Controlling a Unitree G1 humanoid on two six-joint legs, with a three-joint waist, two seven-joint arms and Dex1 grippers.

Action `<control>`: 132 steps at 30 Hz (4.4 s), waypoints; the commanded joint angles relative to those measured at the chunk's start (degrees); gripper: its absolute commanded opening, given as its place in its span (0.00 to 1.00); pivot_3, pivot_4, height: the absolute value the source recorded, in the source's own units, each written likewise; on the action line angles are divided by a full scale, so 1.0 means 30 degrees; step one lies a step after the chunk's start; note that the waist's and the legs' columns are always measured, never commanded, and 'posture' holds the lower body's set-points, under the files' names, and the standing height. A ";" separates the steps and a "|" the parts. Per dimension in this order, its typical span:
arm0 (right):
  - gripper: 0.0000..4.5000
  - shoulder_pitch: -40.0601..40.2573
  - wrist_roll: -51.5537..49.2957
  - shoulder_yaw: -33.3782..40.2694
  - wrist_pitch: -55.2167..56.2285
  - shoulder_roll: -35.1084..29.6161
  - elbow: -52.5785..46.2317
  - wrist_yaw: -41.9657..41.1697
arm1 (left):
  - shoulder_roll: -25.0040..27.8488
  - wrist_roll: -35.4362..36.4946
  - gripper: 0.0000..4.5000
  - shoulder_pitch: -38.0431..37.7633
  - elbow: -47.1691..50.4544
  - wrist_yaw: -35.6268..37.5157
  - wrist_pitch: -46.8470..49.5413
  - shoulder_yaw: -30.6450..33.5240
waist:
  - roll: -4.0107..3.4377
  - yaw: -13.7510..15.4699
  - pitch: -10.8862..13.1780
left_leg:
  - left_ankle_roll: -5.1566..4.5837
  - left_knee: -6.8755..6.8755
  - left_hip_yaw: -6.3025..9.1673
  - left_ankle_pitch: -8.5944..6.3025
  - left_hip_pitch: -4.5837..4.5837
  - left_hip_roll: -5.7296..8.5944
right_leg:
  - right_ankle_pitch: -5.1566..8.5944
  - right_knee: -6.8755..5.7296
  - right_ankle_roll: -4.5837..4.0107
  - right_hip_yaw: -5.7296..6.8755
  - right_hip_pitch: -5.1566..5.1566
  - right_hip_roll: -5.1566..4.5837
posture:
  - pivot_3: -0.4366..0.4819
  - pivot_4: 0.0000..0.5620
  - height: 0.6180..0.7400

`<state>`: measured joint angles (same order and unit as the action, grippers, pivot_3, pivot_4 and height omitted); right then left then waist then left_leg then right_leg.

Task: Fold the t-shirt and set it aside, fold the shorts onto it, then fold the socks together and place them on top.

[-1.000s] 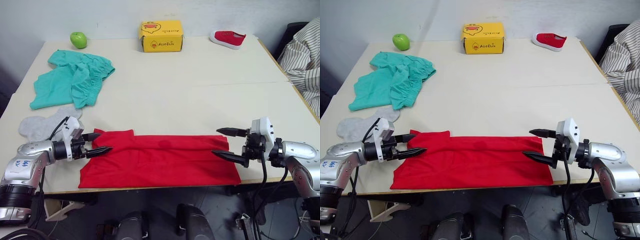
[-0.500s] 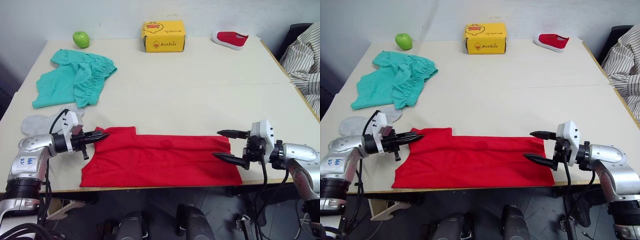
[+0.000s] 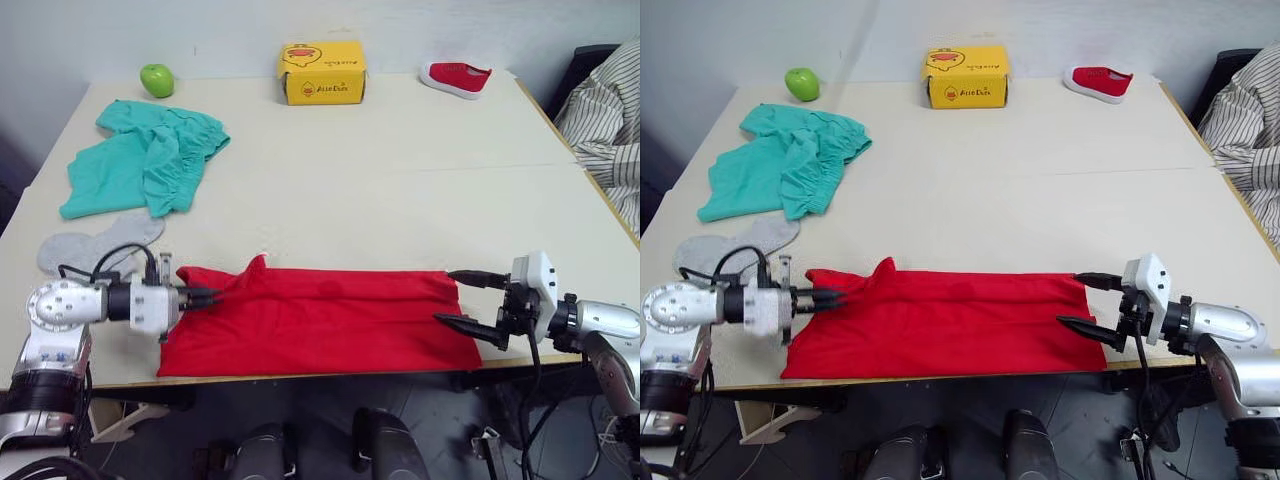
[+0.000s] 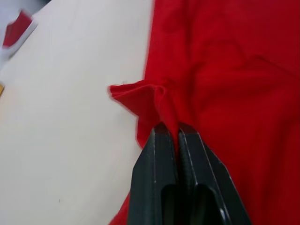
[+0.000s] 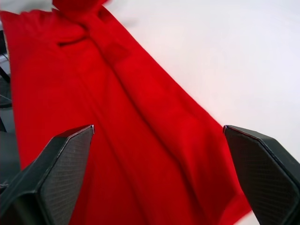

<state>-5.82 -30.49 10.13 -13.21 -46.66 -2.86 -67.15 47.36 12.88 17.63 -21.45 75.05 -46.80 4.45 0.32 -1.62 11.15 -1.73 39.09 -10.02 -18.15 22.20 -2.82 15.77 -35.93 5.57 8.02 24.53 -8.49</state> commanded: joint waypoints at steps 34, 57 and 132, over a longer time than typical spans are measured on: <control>0.15 -0.5971 0.2383 -0.3532 0.0561 0.3485 0.1559 0.1498 | 0.0032 0.6922 0.00 -0.0124 0.6577 -0.6339 2.0851 -0.0770 | 0.0008 0.0059 -0.0004 | -0.0005 0.0004 -0.0011 -0.0028 0.0031 0.0031 | -0.0007 -0.0023 0.0016 -0.0029 0.0005 0.0021 | 0.48 0.27 1.00; 0.01 -0.2512 0.2103 -0.4904 -0.1521 -0.0056 -0.3469 -0.2920 | -0.4792 0.0020 0.00 0.0177 0.4000 -1.0105 1.8845 -0.2843 | 0.0055 0.0116 -0.0036 | -0.0033 0.0028 -0.0001 -0.0016 -0.0018 0.0013 | -0.0031 0.0007 0.0056 -0.0037 -0.0042 0.0004 | 0.48 0.27 1.00; 0.01 -0.2408 0.3978 -0.3444 0.1498 0.4639 -0.1506 0.5194 | -0.5474 0.2310 0.00 -0.0705 0.5150 -0.8629 1.9641 0.0479 | 0.0203 0.0096 -0.0174 | 0.0014 0.0014 0.0011 -0.0027 -0.0024 -0.0029 | -0.0006 0.0000 0.0008 0.0006 -0.0031 0.0004 | 0.48 0.27 1.00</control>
<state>-13.06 -20.92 1.30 -9.25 -33.54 -8.10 -53.92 31.27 20.41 15.45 -7.56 50.10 12.02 6.30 0.93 -1.33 10.62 -1.69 39.13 -9.95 -18.23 22.15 -2.87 15.76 -35.95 5.58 8.05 24.45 -8.49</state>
